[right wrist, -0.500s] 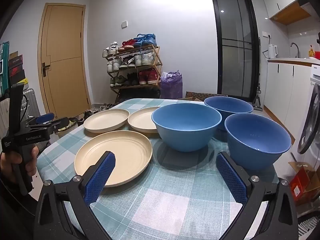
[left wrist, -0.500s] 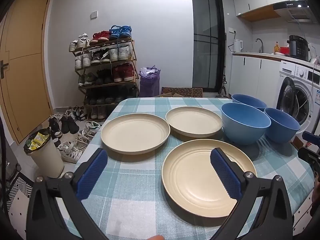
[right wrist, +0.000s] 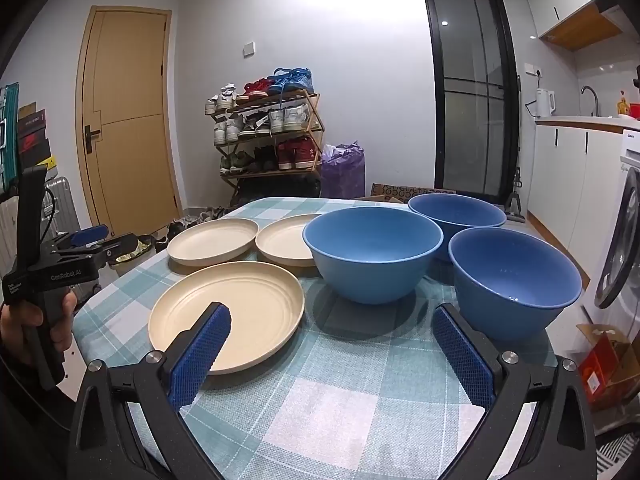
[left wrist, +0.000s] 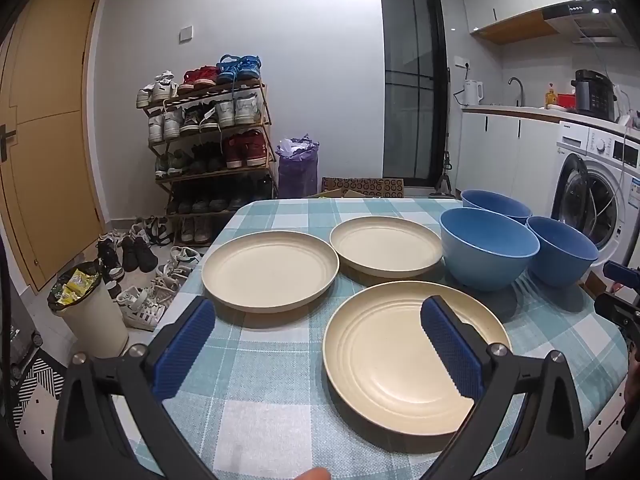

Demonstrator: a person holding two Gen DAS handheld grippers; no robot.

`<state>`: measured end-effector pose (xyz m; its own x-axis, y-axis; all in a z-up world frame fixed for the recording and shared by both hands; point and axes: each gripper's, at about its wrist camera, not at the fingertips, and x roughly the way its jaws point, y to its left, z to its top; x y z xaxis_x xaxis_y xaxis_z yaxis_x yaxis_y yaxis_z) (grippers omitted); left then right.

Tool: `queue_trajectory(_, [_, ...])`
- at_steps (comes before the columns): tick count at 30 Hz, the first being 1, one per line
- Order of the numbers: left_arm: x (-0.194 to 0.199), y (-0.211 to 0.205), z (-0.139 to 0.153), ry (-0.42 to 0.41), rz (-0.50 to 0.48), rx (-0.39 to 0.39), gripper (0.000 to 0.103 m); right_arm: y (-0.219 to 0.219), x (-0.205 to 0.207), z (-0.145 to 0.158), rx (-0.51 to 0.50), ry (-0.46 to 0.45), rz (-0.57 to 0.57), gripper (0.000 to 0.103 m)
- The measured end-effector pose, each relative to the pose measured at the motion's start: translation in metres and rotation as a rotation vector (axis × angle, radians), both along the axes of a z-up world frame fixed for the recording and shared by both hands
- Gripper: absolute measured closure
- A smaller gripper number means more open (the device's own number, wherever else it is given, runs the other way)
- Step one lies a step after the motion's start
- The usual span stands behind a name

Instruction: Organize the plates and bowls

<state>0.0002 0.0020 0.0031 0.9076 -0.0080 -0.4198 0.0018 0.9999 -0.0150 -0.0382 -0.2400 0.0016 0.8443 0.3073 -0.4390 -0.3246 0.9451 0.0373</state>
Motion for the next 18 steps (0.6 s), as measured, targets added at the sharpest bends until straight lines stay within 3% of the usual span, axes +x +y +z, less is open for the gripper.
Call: queue_trajectory(18, [-0.0009,0.0031,0.0016,-0.005,0.006,0.001,0.0,-0.0002,0.0021,0.0033,0.001,-0.006,-0.003,0.0])
